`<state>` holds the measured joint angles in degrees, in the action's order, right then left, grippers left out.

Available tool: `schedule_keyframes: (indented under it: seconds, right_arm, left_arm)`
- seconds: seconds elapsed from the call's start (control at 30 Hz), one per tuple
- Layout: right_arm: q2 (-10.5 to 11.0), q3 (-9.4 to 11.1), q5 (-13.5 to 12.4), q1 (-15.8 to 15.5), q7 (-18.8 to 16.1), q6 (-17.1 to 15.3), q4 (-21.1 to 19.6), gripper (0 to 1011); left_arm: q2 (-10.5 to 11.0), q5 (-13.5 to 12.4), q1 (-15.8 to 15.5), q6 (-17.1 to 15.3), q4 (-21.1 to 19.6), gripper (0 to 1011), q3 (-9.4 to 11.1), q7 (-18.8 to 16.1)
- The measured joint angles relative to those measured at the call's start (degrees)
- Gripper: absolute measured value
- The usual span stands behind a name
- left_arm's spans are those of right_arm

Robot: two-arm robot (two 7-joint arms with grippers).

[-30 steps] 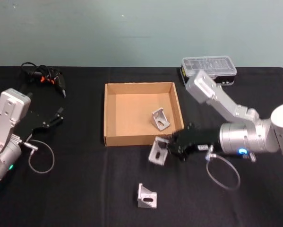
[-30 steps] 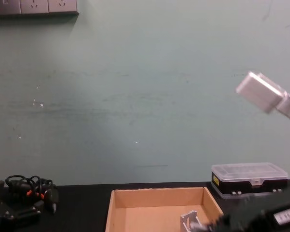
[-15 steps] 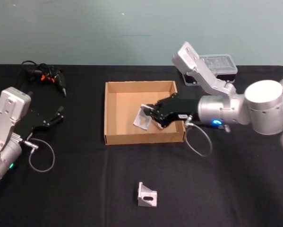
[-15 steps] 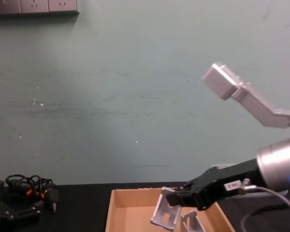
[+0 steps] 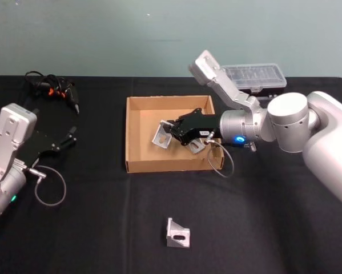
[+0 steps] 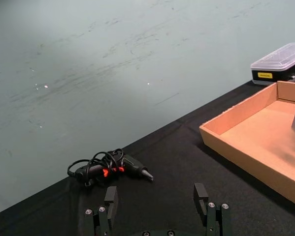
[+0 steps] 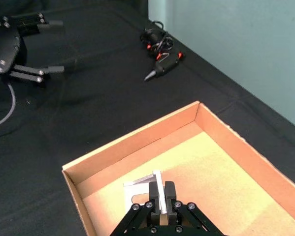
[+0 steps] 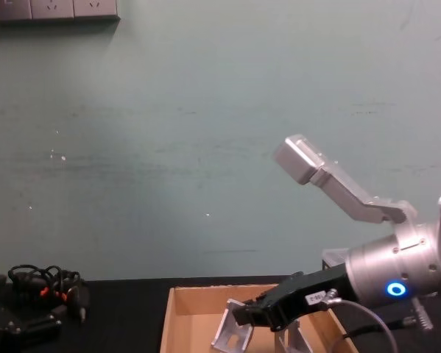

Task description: Use one hand to pick up the angle iron from the table and place it into the box.

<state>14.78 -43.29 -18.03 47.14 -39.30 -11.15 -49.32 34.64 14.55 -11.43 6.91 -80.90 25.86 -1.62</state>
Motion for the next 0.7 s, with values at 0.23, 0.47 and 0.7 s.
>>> schedule_keyframes:
  seconds: [0.23,0.47,0.7]
  right_arm:
    - [-3.3,-0.4,1.4,1.9,-0.9,1.8,6.3,80]
    - [-4.5,-0.2,2.5,2.1,-1.2,2.0,8.1,80]
    - [-4.9,0.5,3.2,1.8,-1.4,1.4,8.4,170]
  left_arm:
    - [0.0,0.0,0.0,0.0,0.0,1011,0.0,0.0]
    - [0.0,0.0,0.0,0.0,0.0,1011,0.0,0.0]
    - [0.0,0.0,0.0,0.0,0.0,1011,0.0,0.0]
